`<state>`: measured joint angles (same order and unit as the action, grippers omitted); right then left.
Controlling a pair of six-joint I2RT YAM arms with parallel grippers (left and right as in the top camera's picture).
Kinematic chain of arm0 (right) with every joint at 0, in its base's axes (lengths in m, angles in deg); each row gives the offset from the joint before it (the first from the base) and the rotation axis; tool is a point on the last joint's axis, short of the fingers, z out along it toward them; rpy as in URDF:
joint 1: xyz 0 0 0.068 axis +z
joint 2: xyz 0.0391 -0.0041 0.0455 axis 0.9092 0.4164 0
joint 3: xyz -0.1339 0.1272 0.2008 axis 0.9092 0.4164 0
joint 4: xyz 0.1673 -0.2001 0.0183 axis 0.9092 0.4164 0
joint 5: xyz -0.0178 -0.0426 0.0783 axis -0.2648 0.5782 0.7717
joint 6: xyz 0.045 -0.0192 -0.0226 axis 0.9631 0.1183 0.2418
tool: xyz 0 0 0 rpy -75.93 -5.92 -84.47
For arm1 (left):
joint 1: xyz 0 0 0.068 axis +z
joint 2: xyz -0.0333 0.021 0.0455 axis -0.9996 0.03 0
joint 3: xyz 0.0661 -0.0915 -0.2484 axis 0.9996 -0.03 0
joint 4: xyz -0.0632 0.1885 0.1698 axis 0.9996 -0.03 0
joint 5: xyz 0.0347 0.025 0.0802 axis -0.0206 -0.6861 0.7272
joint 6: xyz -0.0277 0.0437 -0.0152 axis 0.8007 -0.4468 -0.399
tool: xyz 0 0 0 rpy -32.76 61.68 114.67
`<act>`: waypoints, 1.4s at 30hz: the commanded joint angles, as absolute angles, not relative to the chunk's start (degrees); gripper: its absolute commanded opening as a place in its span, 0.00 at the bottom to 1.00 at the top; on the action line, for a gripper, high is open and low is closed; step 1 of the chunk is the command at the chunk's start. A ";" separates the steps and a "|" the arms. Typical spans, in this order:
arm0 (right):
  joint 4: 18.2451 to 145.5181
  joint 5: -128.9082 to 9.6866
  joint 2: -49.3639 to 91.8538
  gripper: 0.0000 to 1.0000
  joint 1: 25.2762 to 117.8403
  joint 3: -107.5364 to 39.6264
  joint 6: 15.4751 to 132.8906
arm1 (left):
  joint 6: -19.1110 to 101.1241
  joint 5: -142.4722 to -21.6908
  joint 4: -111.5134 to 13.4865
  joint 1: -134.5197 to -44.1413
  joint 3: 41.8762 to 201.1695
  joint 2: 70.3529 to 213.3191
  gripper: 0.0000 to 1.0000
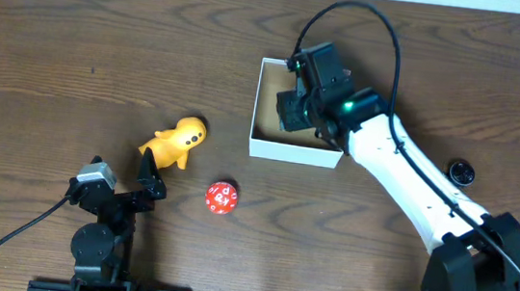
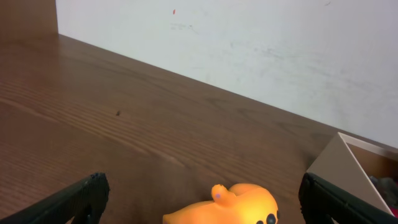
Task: Pack container
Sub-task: 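Lower the Rubik's cube into the box beside the toy car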
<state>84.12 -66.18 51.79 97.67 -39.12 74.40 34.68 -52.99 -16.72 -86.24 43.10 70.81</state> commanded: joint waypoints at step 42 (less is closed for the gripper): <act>76.10 -70.64 51.88 0.21 101.03 -36.68 80.04 | 33.76 -52.51 -18.84 -86.30 41.88 70.42 0.98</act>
